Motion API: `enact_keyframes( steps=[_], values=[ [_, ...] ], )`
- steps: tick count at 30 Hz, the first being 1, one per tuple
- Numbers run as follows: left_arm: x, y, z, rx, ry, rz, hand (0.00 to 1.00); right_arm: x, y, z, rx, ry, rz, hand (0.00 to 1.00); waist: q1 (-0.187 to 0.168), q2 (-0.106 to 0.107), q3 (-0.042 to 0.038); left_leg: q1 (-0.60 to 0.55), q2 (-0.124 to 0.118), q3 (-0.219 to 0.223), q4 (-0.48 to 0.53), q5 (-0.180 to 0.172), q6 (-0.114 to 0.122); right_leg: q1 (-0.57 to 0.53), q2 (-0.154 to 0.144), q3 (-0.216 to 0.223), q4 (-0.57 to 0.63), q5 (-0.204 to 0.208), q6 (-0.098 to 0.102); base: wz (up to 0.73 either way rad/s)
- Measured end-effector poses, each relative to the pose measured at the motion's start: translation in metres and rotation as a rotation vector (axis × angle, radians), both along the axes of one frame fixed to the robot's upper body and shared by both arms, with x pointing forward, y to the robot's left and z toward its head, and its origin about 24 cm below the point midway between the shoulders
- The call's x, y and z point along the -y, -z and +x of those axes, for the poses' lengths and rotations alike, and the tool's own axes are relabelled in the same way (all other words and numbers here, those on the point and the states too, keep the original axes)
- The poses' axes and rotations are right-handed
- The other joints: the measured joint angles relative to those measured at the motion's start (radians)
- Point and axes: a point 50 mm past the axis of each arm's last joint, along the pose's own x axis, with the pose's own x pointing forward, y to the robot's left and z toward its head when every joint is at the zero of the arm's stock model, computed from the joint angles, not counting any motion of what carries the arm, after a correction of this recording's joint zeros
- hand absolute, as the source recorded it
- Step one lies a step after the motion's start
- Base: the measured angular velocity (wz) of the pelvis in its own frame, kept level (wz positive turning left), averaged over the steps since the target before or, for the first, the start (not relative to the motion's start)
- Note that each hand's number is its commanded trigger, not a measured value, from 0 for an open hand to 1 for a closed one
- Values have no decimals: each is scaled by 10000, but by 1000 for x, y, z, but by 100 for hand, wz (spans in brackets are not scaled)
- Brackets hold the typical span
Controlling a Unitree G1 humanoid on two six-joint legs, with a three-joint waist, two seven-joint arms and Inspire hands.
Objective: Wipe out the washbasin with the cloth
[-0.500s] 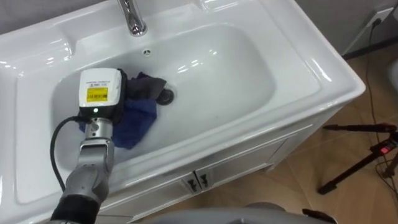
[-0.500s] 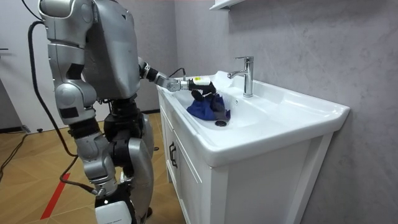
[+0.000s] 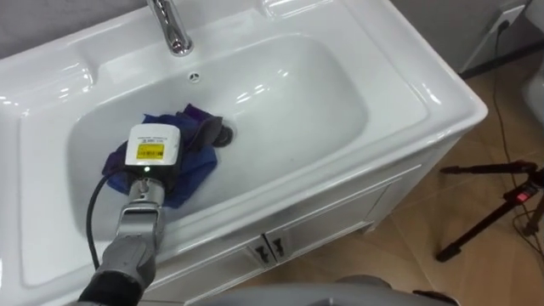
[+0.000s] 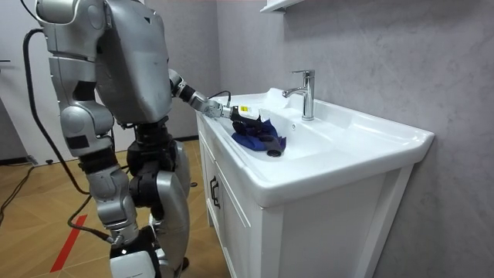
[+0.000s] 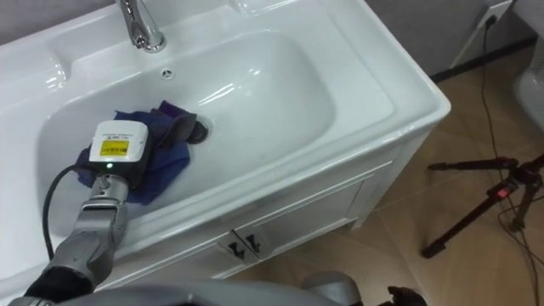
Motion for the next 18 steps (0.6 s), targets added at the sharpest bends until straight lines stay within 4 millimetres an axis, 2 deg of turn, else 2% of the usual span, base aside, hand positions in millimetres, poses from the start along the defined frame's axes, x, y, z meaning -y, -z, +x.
enact_keyframes(
  steps=[6,18],
  values=[
    [-2,3,-2,-114,-155,54,100,-1,1,-8,-402,-79,-20,0,-7,-98,-29,71,-5,14,-5,0,0,19,15,167,-2,-1,1,-6],
    [-4,2,-1,-61,-138,252,100,-4,2,-10,-585,-463,18,0,-222,-165,-32,-6,-19,113,-4,0,0,-163,1,233,5,7,20,-1]
  ],
)
